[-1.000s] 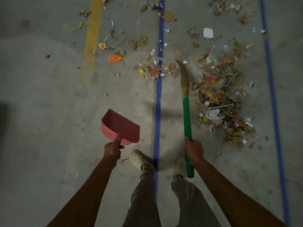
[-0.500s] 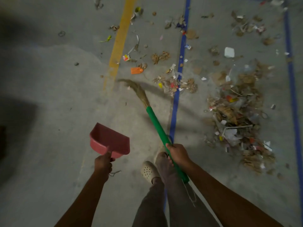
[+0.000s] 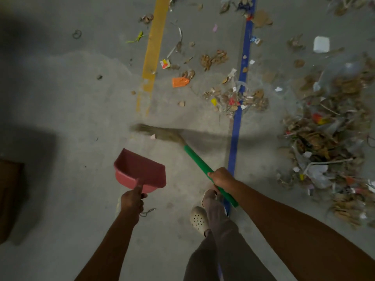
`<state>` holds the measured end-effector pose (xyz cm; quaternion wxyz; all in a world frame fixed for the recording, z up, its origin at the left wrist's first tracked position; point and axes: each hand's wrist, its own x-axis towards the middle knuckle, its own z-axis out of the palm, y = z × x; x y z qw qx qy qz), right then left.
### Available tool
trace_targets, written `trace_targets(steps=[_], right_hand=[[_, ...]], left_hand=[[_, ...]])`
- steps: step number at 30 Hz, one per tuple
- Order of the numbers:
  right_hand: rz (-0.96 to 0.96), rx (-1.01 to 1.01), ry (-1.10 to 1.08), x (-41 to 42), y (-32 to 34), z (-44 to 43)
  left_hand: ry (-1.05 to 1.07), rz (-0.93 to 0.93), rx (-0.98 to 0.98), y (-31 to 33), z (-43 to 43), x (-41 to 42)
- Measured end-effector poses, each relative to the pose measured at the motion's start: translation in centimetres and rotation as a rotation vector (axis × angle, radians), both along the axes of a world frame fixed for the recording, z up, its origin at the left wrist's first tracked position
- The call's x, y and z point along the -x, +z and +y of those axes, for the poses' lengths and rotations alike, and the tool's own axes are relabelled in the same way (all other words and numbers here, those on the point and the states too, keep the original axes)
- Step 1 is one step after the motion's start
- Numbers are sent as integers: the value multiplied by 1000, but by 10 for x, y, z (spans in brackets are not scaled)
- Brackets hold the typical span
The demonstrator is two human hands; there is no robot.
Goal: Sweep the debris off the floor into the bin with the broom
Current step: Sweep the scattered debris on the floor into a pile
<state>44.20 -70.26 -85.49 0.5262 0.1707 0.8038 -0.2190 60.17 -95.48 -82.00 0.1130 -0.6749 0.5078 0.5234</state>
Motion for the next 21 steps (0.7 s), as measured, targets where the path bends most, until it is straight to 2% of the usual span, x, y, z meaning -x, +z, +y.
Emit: trace_targets(steps=[6, 11, 13, 16, 21], right_hand=[[77, -43, -501, 58, -42, 64], [104, -60, -1077, 90, -43, 116], [175, -99, -1226, 90, -31, 134], [305, -168, -1211, 78, -10, 154], [414, -174, -1125, 53, 19, 165]], left_hand=[[-115, 14, -19, -18, 11, 74], [-231, 16, -42, -21, 33, 125], [-279, 25, -54, -20, 44, 147], [-360, 58, -69, -15, 60, 173], [-435, 82, -72, -3, 78, 207]])
